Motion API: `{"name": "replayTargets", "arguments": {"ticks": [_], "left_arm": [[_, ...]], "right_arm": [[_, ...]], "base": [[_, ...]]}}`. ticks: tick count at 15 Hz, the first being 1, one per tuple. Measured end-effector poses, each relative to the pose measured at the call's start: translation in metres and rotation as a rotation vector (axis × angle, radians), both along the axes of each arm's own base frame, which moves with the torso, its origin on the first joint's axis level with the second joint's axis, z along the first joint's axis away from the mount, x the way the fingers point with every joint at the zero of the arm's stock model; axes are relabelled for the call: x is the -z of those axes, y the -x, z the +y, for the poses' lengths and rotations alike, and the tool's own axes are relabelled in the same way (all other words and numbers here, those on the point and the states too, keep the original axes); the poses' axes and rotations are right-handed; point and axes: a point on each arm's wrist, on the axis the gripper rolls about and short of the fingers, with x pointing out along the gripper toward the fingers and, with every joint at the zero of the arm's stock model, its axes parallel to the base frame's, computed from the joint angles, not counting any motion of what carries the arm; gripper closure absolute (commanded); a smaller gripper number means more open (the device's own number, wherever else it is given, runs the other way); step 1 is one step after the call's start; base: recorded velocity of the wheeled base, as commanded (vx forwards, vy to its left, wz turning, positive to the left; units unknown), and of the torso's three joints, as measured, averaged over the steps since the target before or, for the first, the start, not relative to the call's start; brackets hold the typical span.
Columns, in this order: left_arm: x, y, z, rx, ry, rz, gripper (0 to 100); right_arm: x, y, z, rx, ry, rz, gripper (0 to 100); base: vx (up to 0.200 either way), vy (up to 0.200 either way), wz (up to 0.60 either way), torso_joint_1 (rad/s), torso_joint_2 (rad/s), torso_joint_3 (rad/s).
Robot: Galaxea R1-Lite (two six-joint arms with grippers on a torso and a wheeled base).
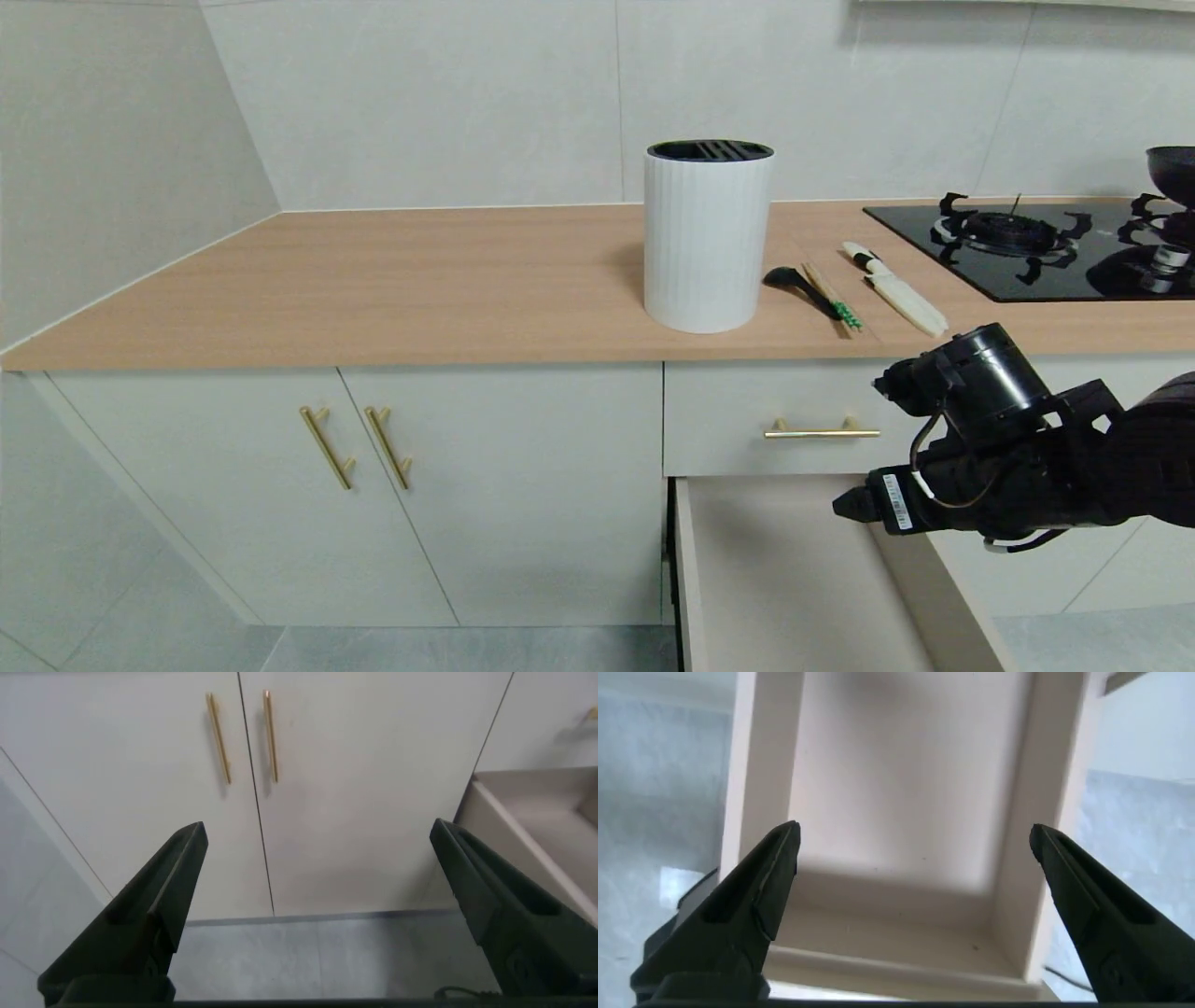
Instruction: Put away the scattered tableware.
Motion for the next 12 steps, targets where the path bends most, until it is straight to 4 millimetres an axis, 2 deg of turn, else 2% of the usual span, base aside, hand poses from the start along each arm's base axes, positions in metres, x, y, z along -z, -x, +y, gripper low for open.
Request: {"name": "replayTargets", "arguments": {"ticks": [5,7,9,12], "left_arm": [[0.0,0.0,0.0,0.0,0.0,0.0,0],[0.0,0.0,0.0,0.0,0.0,0.0,0],[0.0,0.0,0.0,0.0,0.0,0.0,0],[0.0,0.0,0.0,0.001,0.0,0.0,0]], "right_arm": [[0.0,0.0,0.0,0.0,0.001,-0.001,0],[-0.003,-0.001,0.0,-0.013,0.003,-0.017,0],[-0.021,-0.009,0.004,-0.049,-0.014,-0.13,0],[-0.059,-0.026,0.004,-0.099,-0.007,-0.318,0]], "base": [[0.0,0.0,0.0,0.2,-0.48,-0.287],[0.0,0.0,0.0,0.095,-0.21,-0.12],[0.0,0.0,0.0,0.023,-0.04,-0.016],[0.0,0.0,0.0,0.0,0.0,0.0]]}}
